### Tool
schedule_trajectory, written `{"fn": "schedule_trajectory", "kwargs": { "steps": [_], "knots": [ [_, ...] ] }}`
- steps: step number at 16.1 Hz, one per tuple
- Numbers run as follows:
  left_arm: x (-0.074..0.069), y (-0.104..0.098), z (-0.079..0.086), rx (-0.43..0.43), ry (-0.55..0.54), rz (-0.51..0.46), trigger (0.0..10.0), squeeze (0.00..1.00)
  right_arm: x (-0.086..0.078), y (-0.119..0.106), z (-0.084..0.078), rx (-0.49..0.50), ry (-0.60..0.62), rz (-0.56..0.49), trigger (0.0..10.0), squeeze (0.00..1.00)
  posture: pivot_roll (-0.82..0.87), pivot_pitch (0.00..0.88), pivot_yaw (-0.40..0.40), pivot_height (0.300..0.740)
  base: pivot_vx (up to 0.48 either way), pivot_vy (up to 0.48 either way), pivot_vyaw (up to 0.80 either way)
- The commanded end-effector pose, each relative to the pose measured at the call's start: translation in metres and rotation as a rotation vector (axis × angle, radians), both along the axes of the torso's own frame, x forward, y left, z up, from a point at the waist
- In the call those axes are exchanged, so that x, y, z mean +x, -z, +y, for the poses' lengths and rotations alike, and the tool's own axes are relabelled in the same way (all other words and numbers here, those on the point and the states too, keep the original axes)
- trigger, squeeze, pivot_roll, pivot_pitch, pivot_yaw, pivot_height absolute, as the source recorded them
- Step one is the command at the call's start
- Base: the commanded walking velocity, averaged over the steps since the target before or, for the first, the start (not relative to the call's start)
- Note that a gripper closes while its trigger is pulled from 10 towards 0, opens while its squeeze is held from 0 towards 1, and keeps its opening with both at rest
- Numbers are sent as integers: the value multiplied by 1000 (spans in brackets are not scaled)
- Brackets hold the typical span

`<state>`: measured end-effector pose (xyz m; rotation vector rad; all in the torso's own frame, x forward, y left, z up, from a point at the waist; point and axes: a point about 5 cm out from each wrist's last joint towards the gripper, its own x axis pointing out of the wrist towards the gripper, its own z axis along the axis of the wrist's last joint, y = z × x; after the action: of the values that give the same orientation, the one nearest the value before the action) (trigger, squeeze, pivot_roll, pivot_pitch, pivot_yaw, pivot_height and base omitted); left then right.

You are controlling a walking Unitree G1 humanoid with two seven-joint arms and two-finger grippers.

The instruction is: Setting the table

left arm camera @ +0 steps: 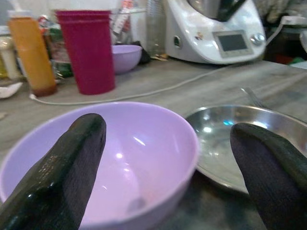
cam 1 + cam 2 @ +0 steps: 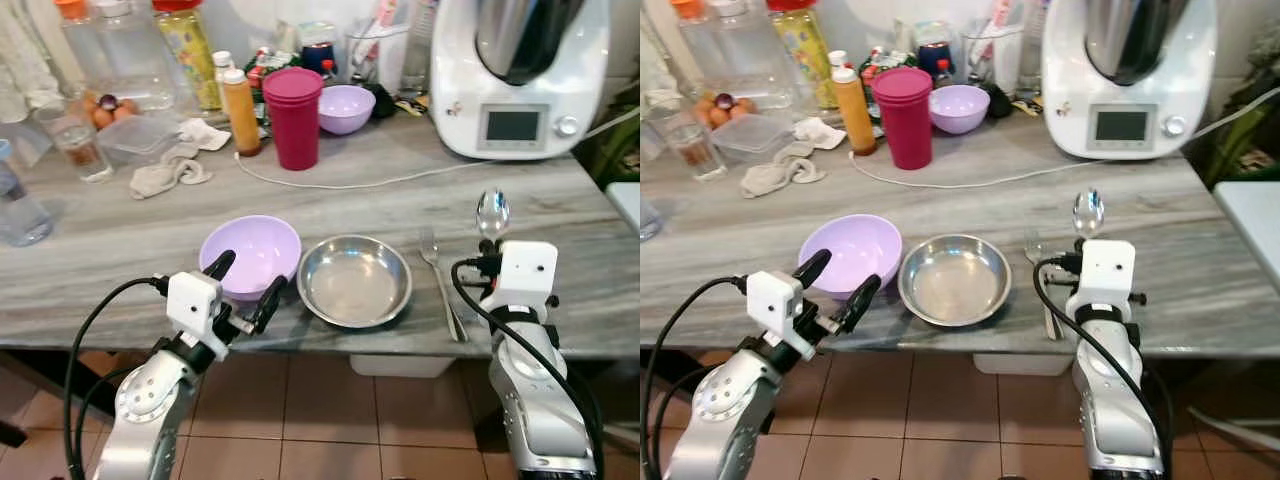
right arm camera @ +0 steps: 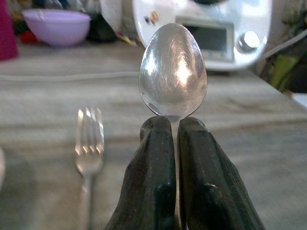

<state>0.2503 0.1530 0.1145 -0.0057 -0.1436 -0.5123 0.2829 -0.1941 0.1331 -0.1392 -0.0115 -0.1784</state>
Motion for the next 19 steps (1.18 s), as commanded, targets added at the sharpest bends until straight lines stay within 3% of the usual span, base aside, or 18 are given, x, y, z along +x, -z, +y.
{"fn": "schedule_trajectory", "kwargs": {
  "steps": [1,8,10,16,19],
  "knots": [
    [-4,1,0,4,25,14,10000,0,-2,-8,-5,-4,10,-14,10000,0,-233,122,57,740,0,0,0],
    [-9,3,2,-14,122,32,10000,0,-13,5,-14,-4,15,62,10000,0,-234,124,59,740,0,0,0],
    [-14,8,3,1,210,63,10000,0,-11,9,-14,13,-10,87,10000,0,-235,124,60,740,0,0,0],
    [-15,27,13,26,248,101,10000,0,2,18,-9,121,-60,151,10000,0,-234,121,60,740,0,0,0],
    [-15,40,14,36,280,125,10000,0,6,20,-7,110,-71,156,10000,0,-231,119,60,740,0,0,0]
  ]
}}
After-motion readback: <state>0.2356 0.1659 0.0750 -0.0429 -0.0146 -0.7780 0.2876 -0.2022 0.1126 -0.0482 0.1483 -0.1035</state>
